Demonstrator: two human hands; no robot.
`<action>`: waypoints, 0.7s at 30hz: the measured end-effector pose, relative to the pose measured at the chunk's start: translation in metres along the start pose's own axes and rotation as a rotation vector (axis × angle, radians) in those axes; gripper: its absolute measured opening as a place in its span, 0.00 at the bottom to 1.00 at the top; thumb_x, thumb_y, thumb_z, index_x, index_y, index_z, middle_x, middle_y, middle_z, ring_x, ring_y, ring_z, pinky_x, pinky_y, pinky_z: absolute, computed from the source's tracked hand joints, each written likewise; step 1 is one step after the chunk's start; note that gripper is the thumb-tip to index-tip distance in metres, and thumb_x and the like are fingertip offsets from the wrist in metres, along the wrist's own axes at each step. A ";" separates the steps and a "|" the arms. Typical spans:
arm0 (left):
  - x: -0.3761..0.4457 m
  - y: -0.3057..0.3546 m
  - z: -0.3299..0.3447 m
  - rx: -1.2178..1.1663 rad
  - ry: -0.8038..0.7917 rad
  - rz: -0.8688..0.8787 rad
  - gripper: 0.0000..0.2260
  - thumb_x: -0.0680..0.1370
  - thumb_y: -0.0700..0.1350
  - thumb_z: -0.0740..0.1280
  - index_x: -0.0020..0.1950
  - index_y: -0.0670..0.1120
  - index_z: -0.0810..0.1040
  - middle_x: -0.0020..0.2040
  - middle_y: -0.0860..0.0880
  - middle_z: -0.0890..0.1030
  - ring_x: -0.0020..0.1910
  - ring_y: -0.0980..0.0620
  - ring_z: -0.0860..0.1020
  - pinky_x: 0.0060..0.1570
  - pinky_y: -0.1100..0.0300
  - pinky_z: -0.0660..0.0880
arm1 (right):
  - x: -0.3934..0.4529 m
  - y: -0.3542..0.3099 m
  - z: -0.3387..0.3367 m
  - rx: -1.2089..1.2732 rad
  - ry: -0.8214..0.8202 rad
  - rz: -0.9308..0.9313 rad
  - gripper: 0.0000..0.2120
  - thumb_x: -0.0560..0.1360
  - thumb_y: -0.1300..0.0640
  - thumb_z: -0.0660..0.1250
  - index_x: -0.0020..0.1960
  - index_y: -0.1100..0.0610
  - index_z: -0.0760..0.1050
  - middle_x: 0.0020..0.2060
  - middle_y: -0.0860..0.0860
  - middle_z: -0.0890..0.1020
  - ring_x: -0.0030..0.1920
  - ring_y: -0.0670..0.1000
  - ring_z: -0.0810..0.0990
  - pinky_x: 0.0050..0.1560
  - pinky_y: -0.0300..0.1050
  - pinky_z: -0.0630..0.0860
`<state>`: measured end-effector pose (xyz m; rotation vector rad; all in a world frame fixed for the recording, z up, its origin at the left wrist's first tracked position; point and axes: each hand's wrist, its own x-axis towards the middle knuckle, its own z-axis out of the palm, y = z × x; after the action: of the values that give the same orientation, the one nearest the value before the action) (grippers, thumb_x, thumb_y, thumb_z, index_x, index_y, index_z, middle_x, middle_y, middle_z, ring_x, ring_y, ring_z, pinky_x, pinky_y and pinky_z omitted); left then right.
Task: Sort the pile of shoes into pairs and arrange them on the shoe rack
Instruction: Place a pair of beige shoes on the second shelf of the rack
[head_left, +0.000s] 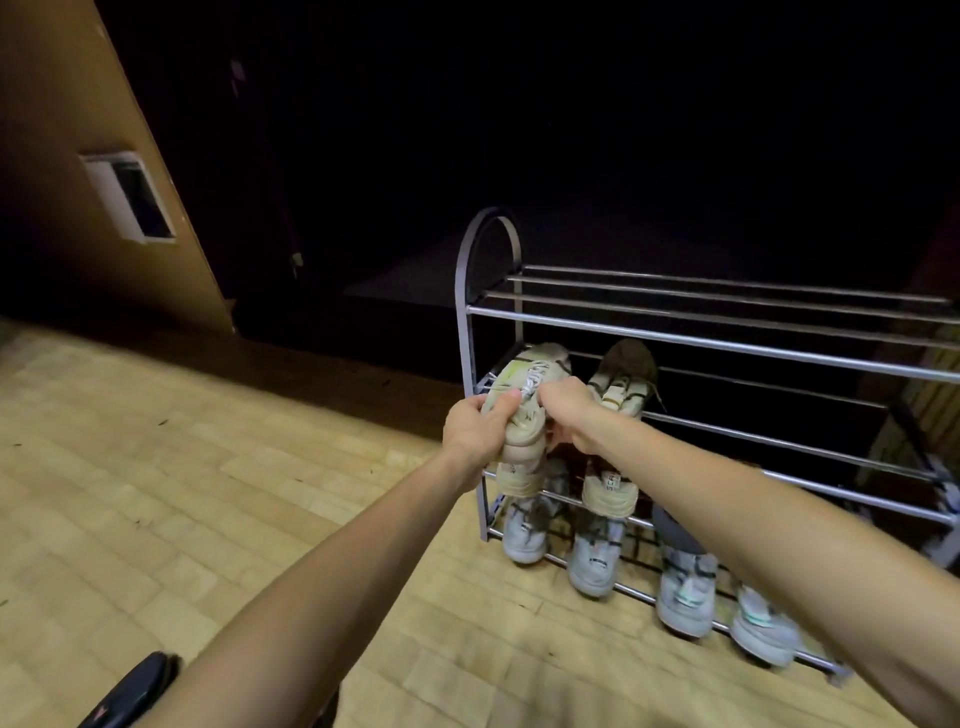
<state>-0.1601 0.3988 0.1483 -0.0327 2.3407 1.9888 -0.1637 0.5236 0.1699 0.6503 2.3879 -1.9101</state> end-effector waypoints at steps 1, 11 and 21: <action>0.008 -0.001 0.003 -0.032 -0.014 -0.006 0.17 0.75 0.54 0.72 0.55 0.41 0.81 0.49 0.44 0.85 0.48 0.47 0.84 0.52 0.47 0.81 | 0.007 -0.001 -0.002 -0.001 -0.002 0.003 0.09 0.76 0.64 0.56 0.43 0.61 0.75 0.35 0.57 0.78 0.36 0.58 0.78 0.37 0.51 0.76; 0.075 -0.009 0.009 -0.126 0.056 0.128 0.07 0.76 0.52 0.71 0.44 0.49 0.83 0.41 0.49 0.86 0.40 0.54 0.85 0.39 0.60 0.81 | 0.057 -0.011 0.025 -0.042 0.130 -0.100 0.19 0.81 0.53 0.55 0.66 0.61 0.73 0.62 0.59 0.78 0.60 0.60 0.77 0.62 0.52 0.74; 0.081 -0.013 0.040 0.132 -0.138 -0.061 0.33 0.80 0.66 0.51 0.64 0.42 0.78 0.58 0.42 0.81 0.58 0.44 0.78 0.64 0.46 0.72 | 0.071 0.010 0.021 -0.190 0.202 0.006 0.25 0.83 0.51 0.53 0.74 0.65 0.61 0.69 0.62 0.73 0.68 0.63 0.72 0.66 0.51 0.69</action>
<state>-0.2386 0.4389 0.1240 0.0391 2.3477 1.7456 -0.2300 0.5274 0.1363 0.8712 2.6397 -1.6586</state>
